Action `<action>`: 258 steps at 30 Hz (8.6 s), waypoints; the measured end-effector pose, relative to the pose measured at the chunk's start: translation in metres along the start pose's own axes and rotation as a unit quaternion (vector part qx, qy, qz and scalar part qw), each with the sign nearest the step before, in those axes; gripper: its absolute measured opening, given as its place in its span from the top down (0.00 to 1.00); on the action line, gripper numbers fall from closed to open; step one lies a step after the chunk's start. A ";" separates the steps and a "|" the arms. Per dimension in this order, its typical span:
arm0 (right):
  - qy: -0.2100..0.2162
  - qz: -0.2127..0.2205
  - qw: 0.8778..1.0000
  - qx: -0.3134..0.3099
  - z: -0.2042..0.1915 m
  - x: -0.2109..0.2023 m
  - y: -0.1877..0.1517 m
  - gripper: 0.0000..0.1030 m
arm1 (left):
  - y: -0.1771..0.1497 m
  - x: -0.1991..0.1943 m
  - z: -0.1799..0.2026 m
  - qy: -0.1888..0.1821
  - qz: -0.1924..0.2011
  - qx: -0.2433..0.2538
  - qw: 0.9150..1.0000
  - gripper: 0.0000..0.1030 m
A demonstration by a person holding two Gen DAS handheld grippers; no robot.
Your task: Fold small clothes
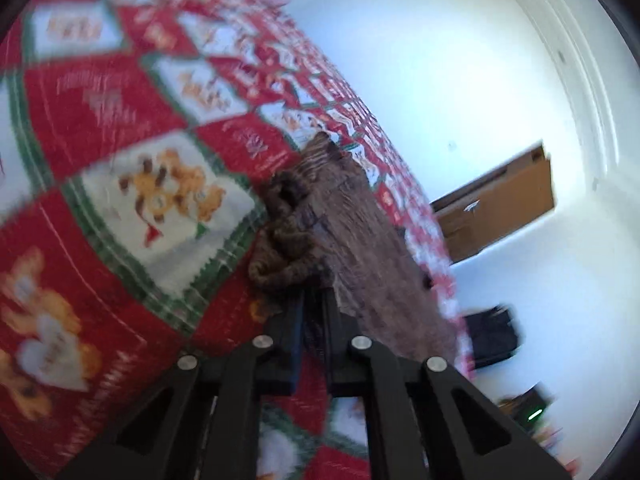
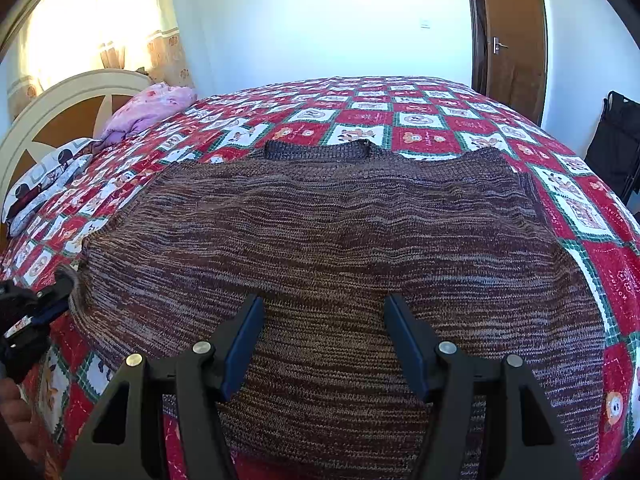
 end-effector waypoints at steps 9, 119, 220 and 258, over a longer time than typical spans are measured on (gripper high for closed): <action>-0.002 -0.001 1.000 -0.004 0.000 0.000 0.000 0.38 | -0.004 -0.012 -0.002 -0.025 -0.023 -0.027 0.999 0.55; -0.024 -0.064 0.982 0.174 0.208 -0.025 0.040 0.93 | -0.138 -0.013 0.173 -0.251 -0.153 0.411 0.863 0.34; -0.101 0.004 0.984 0.144 0.121 -0.084 0.001 0.39 | -0.026 0.067 0.114 0.073 -0.060 0.505 0.858 0.03; -0.030 -0.030 0.989 0.143 0.175 0.035 0.035 0.22 | -0.018 0.167 0.108 0.066 -0.121 0.372 0.918 0.00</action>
Point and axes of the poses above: each gripper's, at about its wrist camera, not at the fingertips, and x roughly the way its jaws point, z to its right, y to its top, the point moved 8 cm from there along x, roughly the way its jaws point, and after that the axes turned 14 degrees about z, right-handed, at the moved point
